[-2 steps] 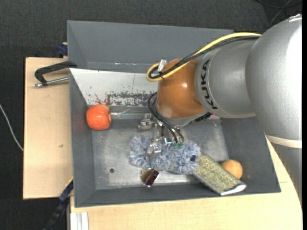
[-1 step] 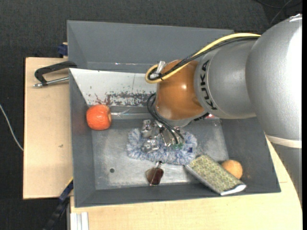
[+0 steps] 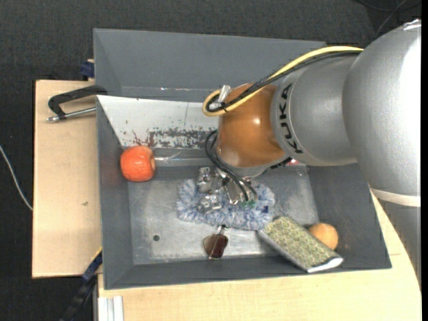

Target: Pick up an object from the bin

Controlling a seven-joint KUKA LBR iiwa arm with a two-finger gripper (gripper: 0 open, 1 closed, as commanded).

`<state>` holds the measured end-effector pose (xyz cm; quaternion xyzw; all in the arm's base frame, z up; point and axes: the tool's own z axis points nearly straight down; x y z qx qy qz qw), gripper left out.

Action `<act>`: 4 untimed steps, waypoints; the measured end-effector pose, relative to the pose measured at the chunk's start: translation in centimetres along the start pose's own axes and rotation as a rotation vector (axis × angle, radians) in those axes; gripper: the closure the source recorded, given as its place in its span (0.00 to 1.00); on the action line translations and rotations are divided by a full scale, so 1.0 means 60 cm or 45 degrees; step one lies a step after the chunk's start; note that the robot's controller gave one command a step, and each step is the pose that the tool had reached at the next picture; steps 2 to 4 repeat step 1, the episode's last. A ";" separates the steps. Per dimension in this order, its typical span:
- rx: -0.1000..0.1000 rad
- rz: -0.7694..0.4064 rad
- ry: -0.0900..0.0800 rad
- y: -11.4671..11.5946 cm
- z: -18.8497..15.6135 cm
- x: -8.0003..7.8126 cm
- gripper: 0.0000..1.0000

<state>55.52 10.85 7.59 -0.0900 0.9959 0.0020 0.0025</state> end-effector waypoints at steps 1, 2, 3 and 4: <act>0.006 -0.220 -0.003 -0.084 -0.279 0.117 1.00; 0.006 -0.220 -0.003 -0.084 -0.279 0.117 1.00; 0.006 -0.220 -0.003 -0.084 -0.279 0.117 1.00; 0.006 -0.220 -0.003 -0.084 -0.279 0.117 1.00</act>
Offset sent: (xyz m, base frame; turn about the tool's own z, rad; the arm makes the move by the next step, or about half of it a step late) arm 0.0000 0.0000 0.0000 0.0000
